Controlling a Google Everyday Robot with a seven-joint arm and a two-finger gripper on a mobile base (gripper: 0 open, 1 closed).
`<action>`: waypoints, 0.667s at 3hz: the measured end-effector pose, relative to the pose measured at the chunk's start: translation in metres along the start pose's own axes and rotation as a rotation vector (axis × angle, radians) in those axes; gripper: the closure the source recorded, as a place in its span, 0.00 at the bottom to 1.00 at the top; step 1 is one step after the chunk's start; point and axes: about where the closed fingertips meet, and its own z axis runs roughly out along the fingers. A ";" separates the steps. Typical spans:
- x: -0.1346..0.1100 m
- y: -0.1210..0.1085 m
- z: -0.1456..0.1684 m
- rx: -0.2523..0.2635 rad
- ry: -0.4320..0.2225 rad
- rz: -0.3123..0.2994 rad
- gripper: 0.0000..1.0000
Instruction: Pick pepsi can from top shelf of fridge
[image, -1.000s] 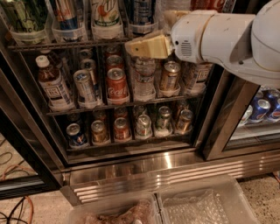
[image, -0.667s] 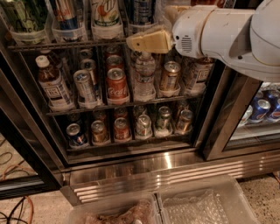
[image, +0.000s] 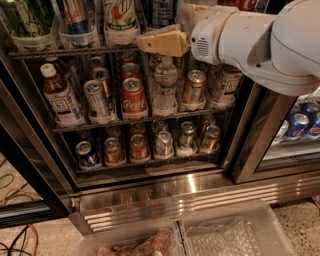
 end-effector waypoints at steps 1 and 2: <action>0.000 0.001 0.010 -0.006 -0.022 0.018 0.19; 0.002 -0.016 0.035 -0.022 -0.038 0.013 0.20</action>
Offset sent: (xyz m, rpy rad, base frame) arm 0.0146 0.0057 -0.0077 0.0418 0.0049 0.0087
